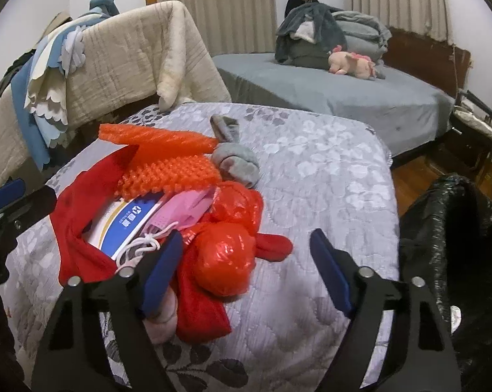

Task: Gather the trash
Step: 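Grasp the red plastic bag with the right gripper and lift it, then grasp the pink sock with the left gripper while the right holds the red bag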

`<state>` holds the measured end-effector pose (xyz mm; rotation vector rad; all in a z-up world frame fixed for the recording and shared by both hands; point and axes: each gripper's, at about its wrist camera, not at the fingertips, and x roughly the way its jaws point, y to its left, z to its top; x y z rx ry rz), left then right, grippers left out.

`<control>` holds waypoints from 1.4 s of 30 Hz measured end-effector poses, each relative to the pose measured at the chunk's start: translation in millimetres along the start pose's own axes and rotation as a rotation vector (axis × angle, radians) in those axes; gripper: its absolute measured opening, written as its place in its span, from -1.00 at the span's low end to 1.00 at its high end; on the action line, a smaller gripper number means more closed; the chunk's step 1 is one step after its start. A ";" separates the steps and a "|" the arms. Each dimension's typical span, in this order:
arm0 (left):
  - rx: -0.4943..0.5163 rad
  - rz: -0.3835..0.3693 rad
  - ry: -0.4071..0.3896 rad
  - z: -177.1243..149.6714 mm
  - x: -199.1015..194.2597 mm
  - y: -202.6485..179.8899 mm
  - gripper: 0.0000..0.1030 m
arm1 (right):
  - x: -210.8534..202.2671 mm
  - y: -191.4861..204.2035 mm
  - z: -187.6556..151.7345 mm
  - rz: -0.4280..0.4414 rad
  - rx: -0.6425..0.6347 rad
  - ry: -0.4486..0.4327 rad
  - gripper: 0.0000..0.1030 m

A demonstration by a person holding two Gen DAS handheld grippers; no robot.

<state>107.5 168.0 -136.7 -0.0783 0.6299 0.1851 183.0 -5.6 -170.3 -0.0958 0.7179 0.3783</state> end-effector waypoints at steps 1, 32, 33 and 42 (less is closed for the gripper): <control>-0.002 -0.001 0.002 0.0 0.7 0.0 0.82 | 1.8 0.6 0.0 0.009 -0.002 0.009 0.35; 0.052 -0.103 -0.006 -16.1 -23.6 -65.0 0.51 | -61.3 -48.4 -13.6 0.021 0.025 -0.003 -0.39; 0.056 -0.107 -0.003 -18.1 -23.2 -68.4 0.45 | -63.2 -51.3 -14.6 0.018 0.028 -0.003 -0.39; 0.110 -0.136 0.059 -38.4 -4.8 -94.9 0.15 | -68.2 -66.1 -21.7 0.006 0.044 -0.002 -0.39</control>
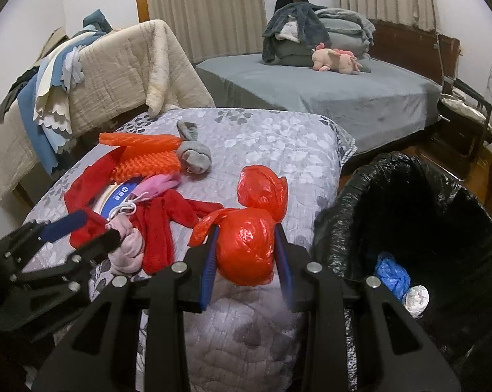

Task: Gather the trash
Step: 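Grasp the pink sock with the left gripper while the right holds the red bag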

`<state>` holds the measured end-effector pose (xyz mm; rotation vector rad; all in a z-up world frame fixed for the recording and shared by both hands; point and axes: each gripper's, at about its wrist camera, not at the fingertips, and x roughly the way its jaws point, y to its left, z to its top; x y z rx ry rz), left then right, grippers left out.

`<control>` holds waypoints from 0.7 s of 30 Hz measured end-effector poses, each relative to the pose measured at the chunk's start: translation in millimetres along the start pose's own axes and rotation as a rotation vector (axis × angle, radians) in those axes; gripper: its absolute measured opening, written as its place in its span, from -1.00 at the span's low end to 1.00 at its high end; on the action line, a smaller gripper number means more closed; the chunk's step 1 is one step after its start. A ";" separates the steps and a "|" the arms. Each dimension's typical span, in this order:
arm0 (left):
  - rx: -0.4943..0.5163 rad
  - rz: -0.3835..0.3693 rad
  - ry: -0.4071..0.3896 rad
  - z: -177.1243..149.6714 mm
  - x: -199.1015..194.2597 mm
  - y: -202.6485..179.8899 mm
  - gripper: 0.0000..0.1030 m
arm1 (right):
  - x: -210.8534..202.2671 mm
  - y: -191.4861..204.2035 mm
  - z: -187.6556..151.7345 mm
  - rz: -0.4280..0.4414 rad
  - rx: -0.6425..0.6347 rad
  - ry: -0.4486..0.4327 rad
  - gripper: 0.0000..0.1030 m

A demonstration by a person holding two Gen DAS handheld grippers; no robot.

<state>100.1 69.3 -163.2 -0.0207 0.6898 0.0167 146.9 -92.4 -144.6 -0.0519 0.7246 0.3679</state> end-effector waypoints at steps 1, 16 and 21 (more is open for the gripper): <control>0.003 0.000 0.006 -1.8 2.9 -0.8 0.12 | 0.8 -0.9 -0.7 0.000 0.001 0.003 -0.39; -0.011 0.001 0.051 -9.9 20.4 -3.8 -0.35 | 7.4 -5.3 -1.5 0.000 0.005 0.015 -0.39; -0.013 -0.002 0.015 -3.6 3.1 -4.2 -0.35 | -1.0 -2.7 2.2 0.007 0.002 -0.007 -0.39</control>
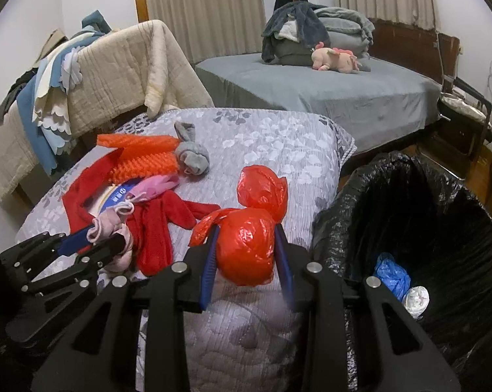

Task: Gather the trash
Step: 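Grasp the pink sock with the left gripper while the right holds the red bag, then carry the red bag and pink sock over the bin and release both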

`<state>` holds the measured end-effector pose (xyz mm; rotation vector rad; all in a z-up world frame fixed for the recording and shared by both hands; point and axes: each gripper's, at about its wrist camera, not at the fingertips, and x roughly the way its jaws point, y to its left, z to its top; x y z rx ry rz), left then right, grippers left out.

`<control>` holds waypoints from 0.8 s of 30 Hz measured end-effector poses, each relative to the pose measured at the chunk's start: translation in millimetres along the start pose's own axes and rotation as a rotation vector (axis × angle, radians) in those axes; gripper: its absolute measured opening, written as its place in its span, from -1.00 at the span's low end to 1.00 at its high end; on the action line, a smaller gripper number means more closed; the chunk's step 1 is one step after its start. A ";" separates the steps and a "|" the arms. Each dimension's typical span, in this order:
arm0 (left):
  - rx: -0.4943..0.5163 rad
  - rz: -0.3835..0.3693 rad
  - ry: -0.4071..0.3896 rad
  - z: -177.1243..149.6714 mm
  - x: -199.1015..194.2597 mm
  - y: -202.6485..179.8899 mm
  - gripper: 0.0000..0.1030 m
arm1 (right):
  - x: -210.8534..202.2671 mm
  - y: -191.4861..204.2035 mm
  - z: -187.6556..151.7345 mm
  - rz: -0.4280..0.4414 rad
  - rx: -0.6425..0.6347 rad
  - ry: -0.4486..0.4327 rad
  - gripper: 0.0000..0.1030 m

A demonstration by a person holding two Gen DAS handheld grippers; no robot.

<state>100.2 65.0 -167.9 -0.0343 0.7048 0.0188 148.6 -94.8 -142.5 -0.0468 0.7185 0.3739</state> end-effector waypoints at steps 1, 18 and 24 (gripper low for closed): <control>-0.001 0.001 -0.008 1.8 -3.7 0.0 -0.35 | -2.2 0.1 0.7 0.001 -0.001 -0.004 -0.39; 0.000 -0.067 -0.130 39.6 -58.8 -23.3 -0.35 | -65.7 -3.3 18.1 -0.006 0.001 -0.086 -0.39; 0.038 -0.107 -0.151 41.0 -68.1 -44.2 -0.35 | -80.2 -15.7 15.7 -0.029 0.013 -0.105 -0.38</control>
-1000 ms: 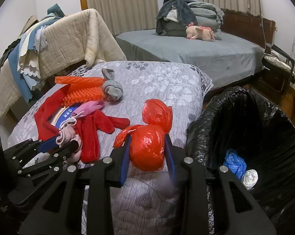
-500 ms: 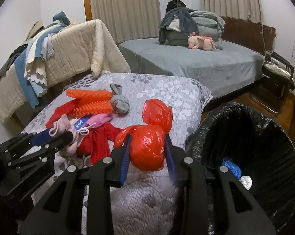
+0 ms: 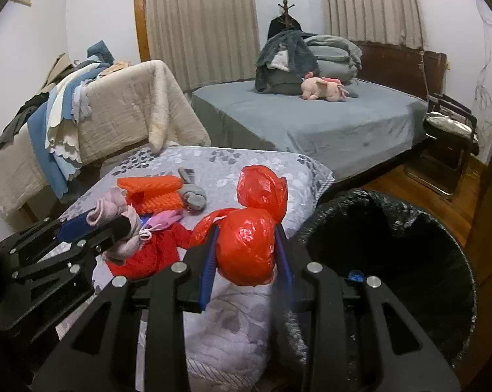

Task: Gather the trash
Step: 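Carry the red bag and pink sock over the bin and release both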

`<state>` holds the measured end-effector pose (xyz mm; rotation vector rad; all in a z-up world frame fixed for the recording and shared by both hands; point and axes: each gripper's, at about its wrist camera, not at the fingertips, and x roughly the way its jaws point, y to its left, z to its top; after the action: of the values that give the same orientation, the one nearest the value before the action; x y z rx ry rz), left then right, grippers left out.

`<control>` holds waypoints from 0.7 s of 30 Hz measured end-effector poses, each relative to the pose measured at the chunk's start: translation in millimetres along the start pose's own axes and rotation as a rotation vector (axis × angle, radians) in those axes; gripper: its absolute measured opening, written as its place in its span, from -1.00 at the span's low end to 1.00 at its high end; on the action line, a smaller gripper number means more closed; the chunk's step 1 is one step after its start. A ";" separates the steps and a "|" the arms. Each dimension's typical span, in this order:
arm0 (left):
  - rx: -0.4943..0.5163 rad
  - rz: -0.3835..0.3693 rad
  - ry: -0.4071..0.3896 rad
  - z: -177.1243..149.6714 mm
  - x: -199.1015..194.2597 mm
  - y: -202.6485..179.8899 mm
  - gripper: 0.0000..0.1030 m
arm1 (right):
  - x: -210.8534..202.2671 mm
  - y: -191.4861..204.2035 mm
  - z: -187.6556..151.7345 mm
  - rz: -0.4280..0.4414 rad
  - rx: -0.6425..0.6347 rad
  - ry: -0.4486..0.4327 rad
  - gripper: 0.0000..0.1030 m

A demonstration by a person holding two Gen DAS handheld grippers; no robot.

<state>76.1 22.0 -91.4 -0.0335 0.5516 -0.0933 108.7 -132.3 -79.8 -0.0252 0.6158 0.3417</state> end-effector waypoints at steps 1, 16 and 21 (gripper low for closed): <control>0.003 -0.002 0.004 -1.0 1.2 -1.2 -0.35 | -0.3 -0.9 -0.5 -0.005 0.002 0.002 -0.38; 0.046 -0.087 0.004 12.3 6.9 -38.2 -0.35 | -24.8 -37.7 -0.5 -0.087 0.038 -0.028 -0.38; 0.058 -0.148 0.003 22.6 14.8 -63.0 -0.35 | -37.8 -61.0 -0.8 -0.143 0.060 -0.042 -0.38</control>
<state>95.5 -42.0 -76.3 -0.0177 0.5491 -0.2534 99.1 -201.5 -63.7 -0.0048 0.5787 0.1851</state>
